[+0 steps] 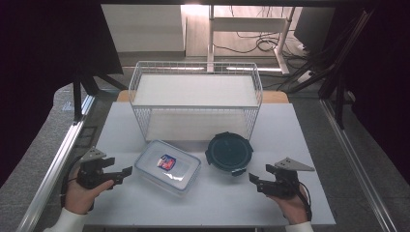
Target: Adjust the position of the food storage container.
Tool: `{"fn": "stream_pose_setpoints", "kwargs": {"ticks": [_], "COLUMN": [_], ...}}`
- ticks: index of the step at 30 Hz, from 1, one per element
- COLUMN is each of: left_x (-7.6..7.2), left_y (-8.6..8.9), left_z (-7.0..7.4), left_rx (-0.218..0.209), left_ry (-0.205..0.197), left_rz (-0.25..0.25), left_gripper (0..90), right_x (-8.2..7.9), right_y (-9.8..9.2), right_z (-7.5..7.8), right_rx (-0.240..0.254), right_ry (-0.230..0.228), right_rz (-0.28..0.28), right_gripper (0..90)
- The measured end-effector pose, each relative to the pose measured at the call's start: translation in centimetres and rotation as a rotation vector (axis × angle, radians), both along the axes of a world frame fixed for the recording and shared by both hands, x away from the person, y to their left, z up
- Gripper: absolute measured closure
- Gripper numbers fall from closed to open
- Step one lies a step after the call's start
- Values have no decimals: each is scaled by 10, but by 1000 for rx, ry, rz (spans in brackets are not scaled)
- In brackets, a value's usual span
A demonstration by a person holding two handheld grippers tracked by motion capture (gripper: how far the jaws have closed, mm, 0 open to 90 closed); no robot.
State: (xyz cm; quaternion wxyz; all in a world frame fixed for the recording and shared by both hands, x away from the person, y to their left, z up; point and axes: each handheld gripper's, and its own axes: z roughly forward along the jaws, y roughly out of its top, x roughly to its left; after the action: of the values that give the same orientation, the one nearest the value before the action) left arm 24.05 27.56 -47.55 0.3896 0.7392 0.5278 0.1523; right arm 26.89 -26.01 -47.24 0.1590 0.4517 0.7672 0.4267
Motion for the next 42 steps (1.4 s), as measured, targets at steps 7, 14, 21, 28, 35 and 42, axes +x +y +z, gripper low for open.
{"fn": "stream_pose_setpoints", "kwargs": {"ticks": [7,14,21,28,35,42], "left_x": [0,-1,0,4,15,39], "left_y": [1,0,2,-8,-4,-8], "left_z": [2,4,4,4,17,16], "left_rx": [2,-4,-18,8,39,65], "left_ry": [-11,-6,1,12,-2,50], "left_rz": [13,3,16,5,27,-2], "left_gripper": [195,198,202,208,240,273], "right_x": [-3,-4,-4,-2,-1,1], "right_y": [-4,-6,-8,-13,-16,-16], "right_z": [8,13,13,11,10,8], "right_rx": [9,19,6,8,12,-3], "right_ry": [-6,-7,4,13,22,35], "right_rz": [21,19,14,21,10,7], "right_gripper": [272,282,285,285,285,285]}}
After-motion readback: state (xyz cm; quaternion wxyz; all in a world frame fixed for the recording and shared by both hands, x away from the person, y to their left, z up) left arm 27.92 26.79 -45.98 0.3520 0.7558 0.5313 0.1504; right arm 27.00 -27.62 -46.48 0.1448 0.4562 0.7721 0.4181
